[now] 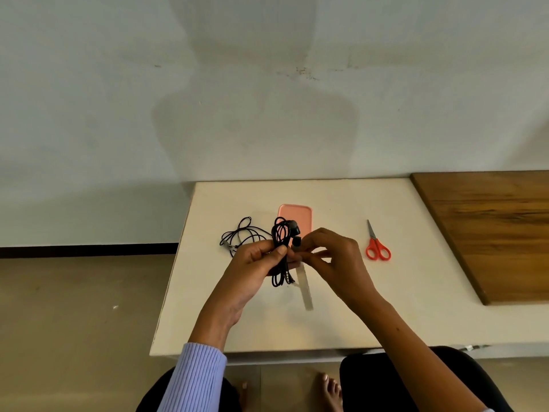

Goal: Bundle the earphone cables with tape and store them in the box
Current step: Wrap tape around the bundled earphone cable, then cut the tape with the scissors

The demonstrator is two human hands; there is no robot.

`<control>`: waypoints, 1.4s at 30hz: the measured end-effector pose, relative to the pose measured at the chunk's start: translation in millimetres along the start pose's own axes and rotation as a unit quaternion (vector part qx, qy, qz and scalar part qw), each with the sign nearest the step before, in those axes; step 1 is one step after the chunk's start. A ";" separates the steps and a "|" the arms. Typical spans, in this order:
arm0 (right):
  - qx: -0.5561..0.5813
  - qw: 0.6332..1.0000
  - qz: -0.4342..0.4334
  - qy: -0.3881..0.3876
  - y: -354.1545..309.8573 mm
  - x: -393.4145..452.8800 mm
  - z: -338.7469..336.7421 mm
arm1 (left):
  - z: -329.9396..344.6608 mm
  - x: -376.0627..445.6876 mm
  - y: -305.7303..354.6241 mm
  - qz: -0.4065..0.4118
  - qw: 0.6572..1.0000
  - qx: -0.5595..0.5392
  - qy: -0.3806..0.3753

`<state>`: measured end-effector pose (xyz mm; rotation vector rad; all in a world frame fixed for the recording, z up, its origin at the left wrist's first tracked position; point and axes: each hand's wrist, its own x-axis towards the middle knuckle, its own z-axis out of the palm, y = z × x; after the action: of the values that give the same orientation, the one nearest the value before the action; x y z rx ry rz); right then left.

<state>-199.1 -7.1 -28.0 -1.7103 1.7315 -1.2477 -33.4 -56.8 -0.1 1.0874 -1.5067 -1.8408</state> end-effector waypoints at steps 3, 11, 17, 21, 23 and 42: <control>0.041 0.998 0.050 0.001 -1.4 2.0 -0.5 | -1.4 0.2 -0.7 -0.014 1.000 -0.005 0.005; 0.126 0.974 0.130 -0.137 -1.1 7.6 -15.0 | -10.4 0.8 2.3 -0.055 0.991 -0.118 0.018; 0.028 0.990 0.074 -0.115 9.2 7.8 4.0 | -8.4 -0.4 3.5 -0.061 0.991 -0.120 0.019; 0.013 0.989 0.105 -0.107 20.0 6.8 15.2 | -11.1 -0.7 4.1 -0.035 0.989 -0.135 0.047; -0.010 0.985 0.117 -0.126 23.7 5.1 17.8 | -13.3 -0.7 5.2 -0.026 0.985 -0.165 0.050; -0.150 0.958 0.201 -0.141 36.1 -23.3 11.3 | 25.5 -42.6 17.7 0.032 0.986 -0.150 0.071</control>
<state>-207.1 5.8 -69.8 -1.4908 2.0275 -0.5574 -33.2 -13.1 29.5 0.9896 -1.1268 -1.8317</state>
